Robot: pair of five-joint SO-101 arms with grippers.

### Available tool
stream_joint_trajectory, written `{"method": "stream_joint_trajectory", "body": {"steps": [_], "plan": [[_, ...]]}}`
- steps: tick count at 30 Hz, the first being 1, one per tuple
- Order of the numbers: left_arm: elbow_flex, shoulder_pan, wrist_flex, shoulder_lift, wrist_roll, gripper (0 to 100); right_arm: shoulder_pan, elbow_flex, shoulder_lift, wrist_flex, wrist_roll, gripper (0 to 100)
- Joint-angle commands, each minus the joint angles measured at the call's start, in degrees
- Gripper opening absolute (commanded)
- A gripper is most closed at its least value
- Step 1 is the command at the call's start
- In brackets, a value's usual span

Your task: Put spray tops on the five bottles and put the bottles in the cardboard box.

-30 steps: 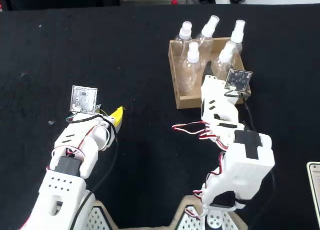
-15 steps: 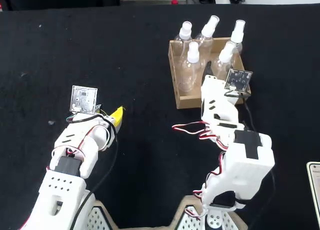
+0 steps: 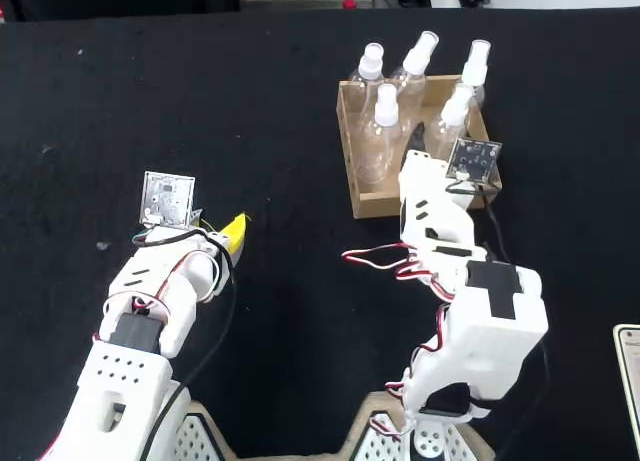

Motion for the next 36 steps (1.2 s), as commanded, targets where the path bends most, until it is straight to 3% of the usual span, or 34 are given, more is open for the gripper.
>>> {"method": "stream_joint_trajectory", "body": {"steps": [1, 4, 11, 36], "plan": [[-0.7, -0.6, -1.3, -1.0, 0.3, 21, -0.8, -0.9, -0.6, -1.5, 0.5, 20.1], [-0.7, -0.6, -1.3, -1.0, 0.3, 21, -0.6, -0.9, -0.7, -1.6, 0.5, 21.7], [-0.7, -0.6, -1.3, -1.0, 0.3, 21, -1.1, 0.6, -0.8, -1.6, 0.5, 40.4], [-0.8, -0.6, -1.3, -1.0, 0.3, 21, -0.7, 6.8, -7.6, -1.6, 0.0, 38.1]]}}
